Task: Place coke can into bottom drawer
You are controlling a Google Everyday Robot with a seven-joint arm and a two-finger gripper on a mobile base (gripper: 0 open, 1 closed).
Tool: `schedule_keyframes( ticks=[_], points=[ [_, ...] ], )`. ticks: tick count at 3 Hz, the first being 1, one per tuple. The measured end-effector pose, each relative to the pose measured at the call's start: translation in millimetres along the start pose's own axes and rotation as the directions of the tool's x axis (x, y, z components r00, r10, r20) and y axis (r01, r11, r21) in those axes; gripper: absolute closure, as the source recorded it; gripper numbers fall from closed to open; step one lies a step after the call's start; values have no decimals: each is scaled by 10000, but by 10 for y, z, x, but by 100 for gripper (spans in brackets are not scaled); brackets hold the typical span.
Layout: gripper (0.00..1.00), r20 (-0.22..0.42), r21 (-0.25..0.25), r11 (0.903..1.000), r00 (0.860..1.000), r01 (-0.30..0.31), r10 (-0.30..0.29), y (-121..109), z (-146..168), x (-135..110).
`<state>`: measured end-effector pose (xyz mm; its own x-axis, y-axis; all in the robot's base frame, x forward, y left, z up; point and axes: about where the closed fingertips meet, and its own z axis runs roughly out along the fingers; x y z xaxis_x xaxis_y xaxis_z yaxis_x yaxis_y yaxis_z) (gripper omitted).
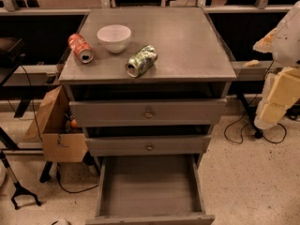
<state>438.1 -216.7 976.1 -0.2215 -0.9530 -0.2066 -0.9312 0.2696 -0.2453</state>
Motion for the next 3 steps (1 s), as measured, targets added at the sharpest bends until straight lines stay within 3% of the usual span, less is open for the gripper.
schedule_keyframes(
  ticks=[1,2,3],
  points=[
    [0,3,2,10000,10000,-2,2,0,0,-1],
    [0,548,227,9985,9973,-501,488,-94,-38,-208],
    [0,1489,-34,9876,9765,-1572,1559,-237,-25,-636]
  ],
)
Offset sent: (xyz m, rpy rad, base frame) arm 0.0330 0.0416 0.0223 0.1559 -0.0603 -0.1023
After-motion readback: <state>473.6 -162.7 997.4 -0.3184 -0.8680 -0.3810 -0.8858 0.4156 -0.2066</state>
